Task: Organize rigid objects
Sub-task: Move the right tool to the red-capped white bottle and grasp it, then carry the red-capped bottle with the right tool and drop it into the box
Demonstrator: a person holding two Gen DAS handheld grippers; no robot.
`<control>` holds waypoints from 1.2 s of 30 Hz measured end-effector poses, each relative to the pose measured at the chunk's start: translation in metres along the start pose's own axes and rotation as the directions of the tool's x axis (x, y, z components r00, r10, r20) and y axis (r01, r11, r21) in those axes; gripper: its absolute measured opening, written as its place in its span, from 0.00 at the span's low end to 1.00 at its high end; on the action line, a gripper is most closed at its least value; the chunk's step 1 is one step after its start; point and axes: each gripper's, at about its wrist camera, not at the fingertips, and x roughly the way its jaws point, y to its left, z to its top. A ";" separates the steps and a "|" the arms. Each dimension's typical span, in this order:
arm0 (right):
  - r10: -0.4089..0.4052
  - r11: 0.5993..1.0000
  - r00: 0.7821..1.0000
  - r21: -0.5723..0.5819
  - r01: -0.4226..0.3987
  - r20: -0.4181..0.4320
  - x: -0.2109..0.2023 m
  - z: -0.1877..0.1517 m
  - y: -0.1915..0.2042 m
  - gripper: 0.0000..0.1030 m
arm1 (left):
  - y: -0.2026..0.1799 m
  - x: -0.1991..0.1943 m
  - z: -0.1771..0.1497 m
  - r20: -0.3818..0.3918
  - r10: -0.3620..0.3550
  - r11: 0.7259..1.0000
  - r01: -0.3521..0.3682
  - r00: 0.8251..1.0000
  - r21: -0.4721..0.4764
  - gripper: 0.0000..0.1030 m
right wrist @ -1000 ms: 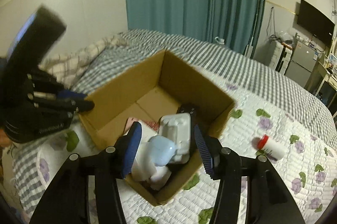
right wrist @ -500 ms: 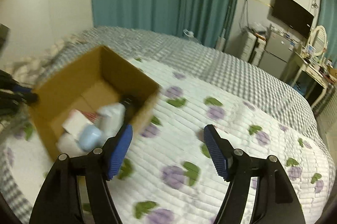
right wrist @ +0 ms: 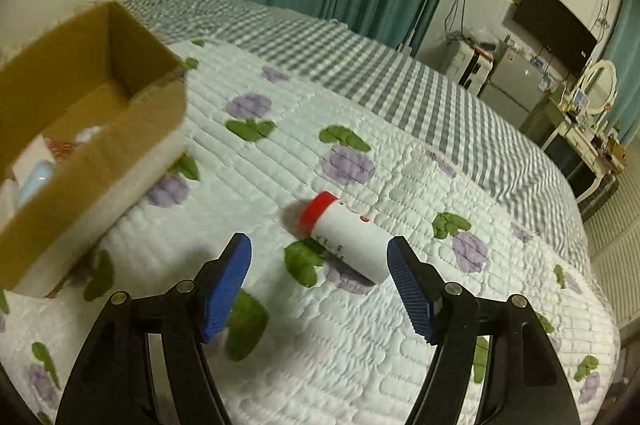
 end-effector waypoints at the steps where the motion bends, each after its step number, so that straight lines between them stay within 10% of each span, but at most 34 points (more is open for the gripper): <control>1: -0.003 1.000 1.000 0.009 0.003 -0.006 0.005 0.000 -0.003 0.68 | 0.000 0.000 0.000 -0.001 0.000 1.000 0.000 1.000 0.000 0.08; 20: 0.041 0.998 0.995 0.044 -0.038 -0.088 0.074 0.001 -0.033 0.70 | -0.002 0.003 0.002 -0.019 0.027 1.000 -0.027 0.999 -0.002 0.08; 27: 0.065 0.996 0.995 0.072 -0.060 -0.074 0.058 -0.002 -0.025 0.45 | -0.002 0.003 0.002 -0.016 0.018 1.000 -0.018 1.000 -0.006 0.08; 36: 0.047 0.996 0.999 0.069 -0.048 0.009 -0.002 -0.018 0.029 0.38 | -0.002 0.002 0.001 -0.008 0.016 1.000 -0.016 1.000 0.004 0.08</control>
